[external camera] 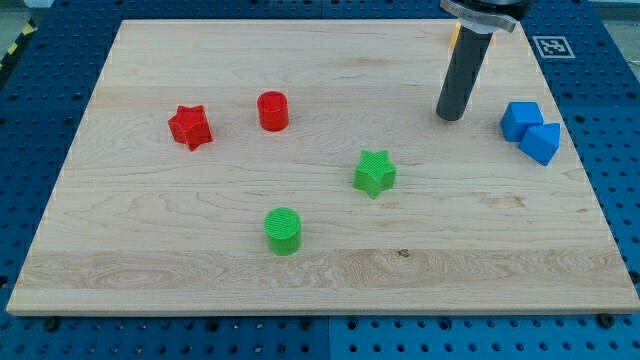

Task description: Point your arm to the green star

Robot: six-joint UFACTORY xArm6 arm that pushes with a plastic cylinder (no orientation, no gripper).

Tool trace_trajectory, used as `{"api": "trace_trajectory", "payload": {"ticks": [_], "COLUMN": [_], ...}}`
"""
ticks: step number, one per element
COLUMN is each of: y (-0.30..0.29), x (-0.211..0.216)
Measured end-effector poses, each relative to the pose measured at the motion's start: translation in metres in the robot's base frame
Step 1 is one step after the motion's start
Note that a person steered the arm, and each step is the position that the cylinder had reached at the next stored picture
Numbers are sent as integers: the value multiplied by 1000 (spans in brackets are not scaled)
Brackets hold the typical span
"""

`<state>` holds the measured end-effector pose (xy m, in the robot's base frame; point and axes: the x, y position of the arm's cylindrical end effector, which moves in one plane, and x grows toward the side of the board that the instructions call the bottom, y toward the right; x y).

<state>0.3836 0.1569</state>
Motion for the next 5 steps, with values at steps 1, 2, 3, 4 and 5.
{"api": "trace_trajectory", "payload": {"ticks": [1,2,3,4,5], "y": [1,1,-3,-9,-26], "x": [31,48,64,86,87]}}
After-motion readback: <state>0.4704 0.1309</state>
